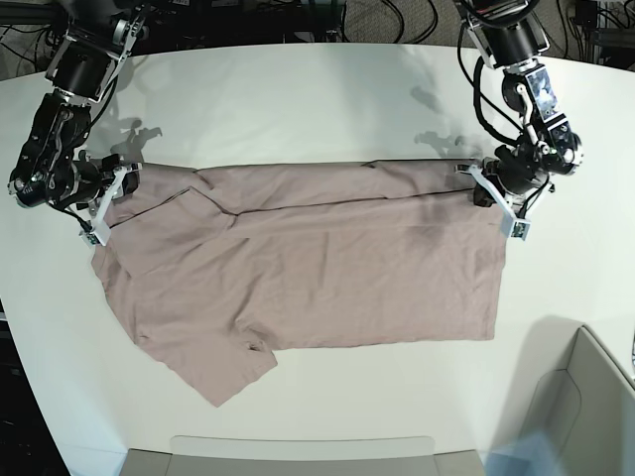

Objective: Fold the T-shirt properly
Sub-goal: 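Release the folded edge and raise both grippers back toward the collar, then move the right gripper to the hem corner and grasp it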

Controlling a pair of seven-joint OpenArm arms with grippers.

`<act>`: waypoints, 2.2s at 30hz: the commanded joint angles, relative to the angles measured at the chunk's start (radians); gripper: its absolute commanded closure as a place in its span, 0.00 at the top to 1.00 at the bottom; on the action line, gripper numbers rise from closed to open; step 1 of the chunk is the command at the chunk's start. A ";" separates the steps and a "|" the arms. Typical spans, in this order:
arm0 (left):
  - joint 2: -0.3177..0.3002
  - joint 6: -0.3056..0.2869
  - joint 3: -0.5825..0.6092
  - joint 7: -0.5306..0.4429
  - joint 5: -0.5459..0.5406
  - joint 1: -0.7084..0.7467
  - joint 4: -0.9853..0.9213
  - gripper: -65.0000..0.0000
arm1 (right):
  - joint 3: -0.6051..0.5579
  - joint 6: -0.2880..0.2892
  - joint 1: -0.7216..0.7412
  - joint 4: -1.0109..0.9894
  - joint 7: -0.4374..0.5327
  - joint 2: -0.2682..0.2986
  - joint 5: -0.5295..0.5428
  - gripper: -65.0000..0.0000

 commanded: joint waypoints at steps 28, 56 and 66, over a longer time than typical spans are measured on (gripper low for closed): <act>-0.102 0.006 -0.007 0.060 0.037 0.415 0.249 0.00 | 0.083 0.011 -0.361 0.403 -0.010 -0.047 -0.003 0.30; -0.079 0.006 0.002 0.284 0.037 0.124 0.481 0.00 | -0.133 0.011 0.275 0.278 -0.010 -0.039 -0.011 0.30; -0.076 0.006 0.002 0.284 0.037 0.124 0.481 0.00 | -0.399 0.011 0.548 -0.294 0.100 0.001 -0.011 0.30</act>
